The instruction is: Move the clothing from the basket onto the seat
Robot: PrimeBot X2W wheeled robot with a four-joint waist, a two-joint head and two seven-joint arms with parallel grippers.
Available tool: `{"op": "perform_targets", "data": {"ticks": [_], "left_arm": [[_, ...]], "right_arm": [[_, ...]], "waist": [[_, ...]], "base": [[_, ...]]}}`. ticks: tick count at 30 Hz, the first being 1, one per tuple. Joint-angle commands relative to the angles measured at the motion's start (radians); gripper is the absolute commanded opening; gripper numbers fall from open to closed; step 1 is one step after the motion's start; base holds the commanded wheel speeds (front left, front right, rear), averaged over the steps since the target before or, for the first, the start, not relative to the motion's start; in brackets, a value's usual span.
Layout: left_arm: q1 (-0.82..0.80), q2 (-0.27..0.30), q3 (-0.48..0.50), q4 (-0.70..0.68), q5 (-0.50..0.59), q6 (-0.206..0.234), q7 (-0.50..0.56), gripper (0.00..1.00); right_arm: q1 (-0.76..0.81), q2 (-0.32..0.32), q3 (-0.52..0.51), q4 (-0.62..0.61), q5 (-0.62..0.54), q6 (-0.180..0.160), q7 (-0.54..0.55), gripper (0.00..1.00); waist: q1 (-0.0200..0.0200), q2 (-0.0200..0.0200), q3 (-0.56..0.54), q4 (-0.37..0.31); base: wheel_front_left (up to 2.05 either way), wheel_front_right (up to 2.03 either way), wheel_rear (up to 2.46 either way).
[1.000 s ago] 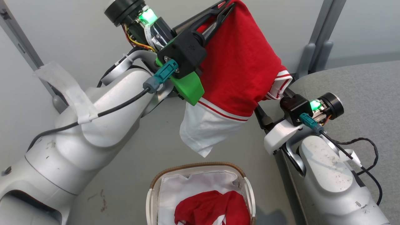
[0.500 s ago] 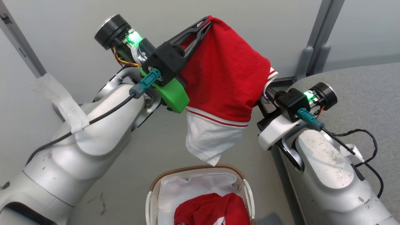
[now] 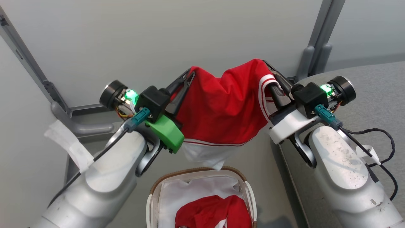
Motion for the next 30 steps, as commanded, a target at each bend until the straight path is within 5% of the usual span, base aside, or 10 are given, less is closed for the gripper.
{"op": "perform_targets", "data": {"ticks": [1,16,30], "left_arm": [[0.037,-0.008,0.016,-0.001,-0.011,0.006,-0.007,0.98],[0.431,-0.116,0.28,-0.117,0.05,-0.027,-0.006,1.0],[0.541,-0.187,0.359,-0.11,0.146,-0.067,-0.006,1.0]], "right_arm": [[0.015,-0.005,-0.01,-0.006,-0.005,-0.001,-0.002,0.0],[0.049,-0.028,-0.094,-0.04,-0.034,-0.001,-0.002,0.0],[0.05,-0.036,-0.142,-0.056,-0.044,-0.001,-0.002,0.0]], "waist": [[0.0,0.0,0.002,-0.001],[0.0,0.0,0.024,-0.019],[0.0,0.0,0.044,-0.077]], "base": [[0.0,0.0,0.0],[0.0,0.0,0.0],[0.0,0.0,0.0]]}}
